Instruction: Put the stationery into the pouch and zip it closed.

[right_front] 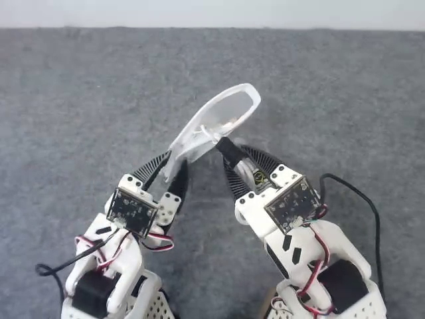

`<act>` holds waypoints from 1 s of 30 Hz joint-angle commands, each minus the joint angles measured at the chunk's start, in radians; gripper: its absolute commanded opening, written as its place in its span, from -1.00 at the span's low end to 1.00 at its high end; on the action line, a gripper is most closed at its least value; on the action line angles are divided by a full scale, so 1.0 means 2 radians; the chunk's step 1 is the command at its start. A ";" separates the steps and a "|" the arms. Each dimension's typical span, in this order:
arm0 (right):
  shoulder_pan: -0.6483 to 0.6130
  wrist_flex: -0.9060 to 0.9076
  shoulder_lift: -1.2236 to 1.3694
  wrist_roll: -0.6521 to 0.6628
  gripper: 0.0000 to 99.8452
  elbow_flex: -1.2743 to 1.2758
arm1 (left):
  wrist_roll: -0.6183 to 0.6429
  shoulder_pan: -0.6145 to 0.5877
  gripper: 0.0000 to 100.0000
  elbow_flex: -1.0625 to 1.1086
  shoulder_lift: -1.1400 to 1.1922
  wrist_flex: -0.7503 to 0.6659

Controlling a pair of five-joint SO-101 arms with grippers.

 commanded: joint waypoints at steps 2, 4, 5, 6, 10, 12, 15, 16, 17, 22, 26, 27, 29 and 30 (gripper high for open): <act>0.007 0.000 -0.013 0.015 -0.99 -0.037 | 0.001 0.002 -0.45 -0.011 -0.012 0.027; 0.007 0.000 -0.013 0.017 -0.99 -0.035 | 0.001 0.002 -0.45 -0.011 -0.012 0.027; 0.006 0.002 -0.013 0.018 -0.99 -0.035 | 0.001 0.002 -0.45 -0.011 -0.012 0.027; 0.000 0.007 -0.013 0.018 -0.99 -0.036 | 0.001 0.002 -0.45 -0.012 -0.012 0.027; -0.016 0.010 -0.013 0.019 -0.99 -0.037 | 0.000 0.002 -0.45 -0.035 -0.014 0.051; -0.016 0.009 -0.013 0.019 -0.99 -0.037 | 0.000 0.002 -0.45 -0.062 -0.014 0.081; -0.015 0.008 -0.013 0.019 -0.99 -0.037 | 0.000 0.001 -0.45 -0.079 -0.014 0.101; -0.015 0.008 -0.013 0.019 -0.99 -0.037 | 0.000 0.000 -0.45 -0.080 -0.014 0.102; -0.015 0.007 -0.013 0.019 -0.99 -0.037 | 0.000 -0.001 -0.45 -0.080 -0.014 0.102; -0.014 0.007 -0.012 0.019 -0.99 -0.037 | -0.002 -0.001 -0.52 -0.094 -0.014 0.113; -0.014 0.007 -0.012 0.019 -0.99 -0.037 | -0.003 0.002 -0.52 -0.099 -0.013 0.121; -0.014 0.007 -0.013 0.019 -0.99 -0.037 | -0.003 0.002 -0.52 -0.095 -0.013 0.118; -0.016 0.007 -0.013 0.019 -0.99 -0.037 | -0.003 0.002 -0.52 -0.082 -0.013 0.103; -0.016 0.007 -0.013 0.018 -0.99 -0.037 | -0.003 0.002 -0.52 -0.073 -0.013 0.091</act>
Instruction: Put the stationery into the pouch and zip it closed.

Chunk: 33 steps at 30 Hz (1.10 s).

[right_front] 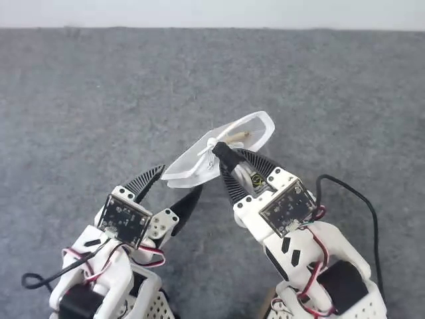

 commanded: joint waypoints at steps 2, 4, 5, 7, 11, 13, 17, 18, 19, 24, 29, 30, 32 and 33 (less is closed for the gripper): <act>-0.003 -0.002 -0.010 0.003 -0.99 -0.036 | -0.003 0.002 -0.52 0.023 -0.013 -0.060; -0.003 -0.001 -0.010 0.002 -0.99 -0.036 | -0.002 0.002 -0.52 0.044 -0.012 -0.094; -0.003 -0.001 -0.010 0.002 -0.99 -0.036 | -0.002 0.002 -0.52 0.054 -0.012 -0.107; -0.003 -0.001 -0.007 0.002 -0.99 -0.036 | -0.002 0.012 -0.52 0.069 -0.012 -0.127; -0.017 -0.003 -0.005 0.002 -0.99 -0.034 | -0.003 0.046 -0.52 0.082 -0.012 -0.137; -0.027 0.000 -0.005 0.002 -0.99 -0.034 | -0.003 0.054 -0.53 0.082 -0.012 -0.137; -0.031 0.000 -0.005 0.002 -0.99 -0.034 | -0.002 0.055 -0.55 0.082 -0.012 -0.147; -0.031 0.000 -0.005 0.002 -0.99 -0.034 | -0.002 0.056 -0.58 0.082 -0.012 -0.147; -0.031 0.000 -0.005 0.002 -0.99 -0.034 | -0.002 0.057 -0.62 0.083 -0.012 -0.147; -0.030 -0.001 -0.005 0.002 -0.99 -0.034 | -0.003 0.058 -0.81 0.083 -0.012 -0.147; -0.030 -0.004 -0.005 0.002 -0.99 -0.034 | -0.009 0.094 -0.91 0.093 -0.012 -0.146; -0.030 -0.004 -0.005 0.002 -0.99 -0.034 | -0.019 0.100 -0.92 0.094 -0.012 -0.145; -0.030 -0.005 -0.005 0.002 -0.99 -0.034 | -0.046 0.107 -0.98 0.096 -0.012 -0.144; -0.030 -0.010 -0.005 0.002 -0.99 -0.033 | -0.054 0.107 -0.98 0.096 -0.012 -0.143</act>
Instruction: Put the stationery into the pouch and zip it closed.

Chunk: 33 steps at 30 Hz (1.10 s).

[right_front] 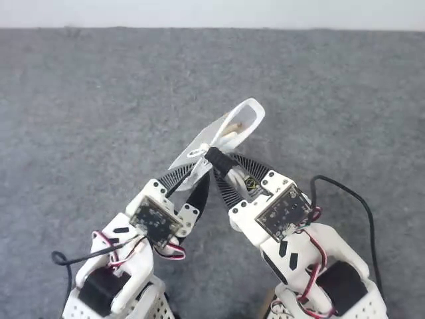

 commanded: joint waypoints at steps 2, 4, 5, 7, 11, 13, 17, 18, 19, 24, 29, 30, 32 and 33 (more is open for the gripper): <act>0.000 -0.023 -0.005 -0.004 -0.99 -0.026 | -0.042 0.010 -0.98 -0.006 -0.012 -0.003; 0.020 -0.048 -0.004 -0.031 -0.99 -0.015 | -0.042 0.008 -0.98 -0.008 -0.012 0.005; 0.030 -0.063 -0.004 -0.044 -0.99 -0.008 | -0.042 0.008 -0.98 -0.010 -0.012 0.007; 0.049 -0.080 -0.004 -0.056 -0.99 -0.002 | -0.042 0.008 -0.98 -0.019 -0.012 0.019; 0.066 -0.089 -0.004 -0.058 -0.99 -0.002 | -0.044 0.008 -0.98 -0.036 -0.012 0.044; 0.072 -0.089 -0.004 -0.058 -0.99 -0.002 | -0.044 0.001 -0.98 -0.037 -0.012 0.046; 0.089 -0.100 0.002 -0.058 -0.99 -0.001 | -0.042 -0.038 -0.98 -0.037 -0.012 0.038; 0.096 -0.103 0.010 -0.058 -0.99 -0.001 | -0.042 -0.043 -0.98 -0.037 -0.012 0.038; 0.100 -0.110 0.020 -0.058 -0.99 -0.001 | -0.042 -0.044 -0.98 -0.037 -0.012 0.038; 0.119 -0.145 0.082 -0.062 -0.99 -0.002 | -0.042 -0.048 -0.98 -0.037 -0.012 0.038; 0.155 -0.181 0.123 -0.088 -0.99 -0.004 | -0.042 -0.049 -0.98 -0.037 -0.012 0.040; 0.161 -0.188 0.131 -0.090 -0.99 -0.004 | -0.042 -0.049 -0.98 -0.037 -0.012 0.040; 0.169 -0.198 0.141 -0.091 -0.99 -0.004 | -0.042 -0.049 -0.98 -0.037 -0.012 0.040; 0.172 -0.201 0.145 -0.091 -0.99 -0.004 | -0.042 -0.049 -0.98 -0.037 -0.012 0.041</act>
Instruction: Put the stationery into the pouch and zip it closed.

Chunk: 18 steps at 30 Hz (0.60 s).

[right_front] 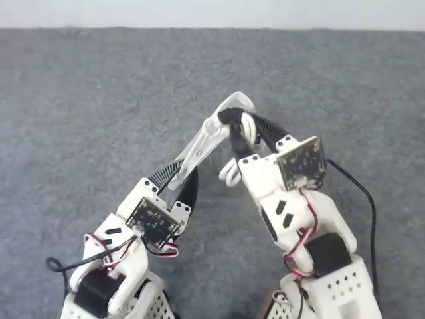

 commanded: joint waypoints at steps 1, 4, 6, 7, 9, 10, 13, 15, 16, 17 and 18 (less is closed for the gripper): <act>0.045 -0.032 0.019 -0.007 -0.99 -0.012 | -0.004 -0.009 -0.98 -0.016 -0.012 0.008; 0.053 -0.041 0.025 -0.021 -0.99 -0.012 | -0.004 -0.009 -0.98 -0.016 -0.012 0.008; 0.063 -0.046 0.026 -0.023 -0.99 -0.012 | -0.004 -0.009 -0.98 -0.016 -0.012 0.008; 0.069 -0.049 0.026 -0.024 -0.99 -0.012 | -0.005 -0.009 -0.98 -0.016 -0.012 0.008; 0.079 -0.055 0.026 -0.025 -0.99 -0.012 | -0.005 -0.009 -0.98 -0.016 -0.012 0.008; 0.086 -0.057 0.026 -0.033 -0.99 -0.012 | -0.005 -0.009 -0.98 -0.016 -0.012 0.008; 0.101 -0.067 0.030 -0.049 -0.99 -0.012 | -0.005 -0.009 -0.98 -0.016 -0.012 0.008; 0.106 -0.076 0.039 -0.049 -0.99 -0.012 | -0.005 -0.009 -0.98 -0.016 -0.012 0.008; 0.109 -0.082 0.045 -0.049 -0.99 -0.012 | -0.005 -0.009 -0.98 -0.016 -0.012 0.008; 0.110 -0.089 0.051 -0.048 -0.99 -0.012 | -0.005 -0.009 -0.98 -0.016 -0.012 0.008; 0.112 -0.096 0.057 -0.048 -0.99 -0.012 | -0.005 -0.009 -0.98 -0.016 -0.012 0.008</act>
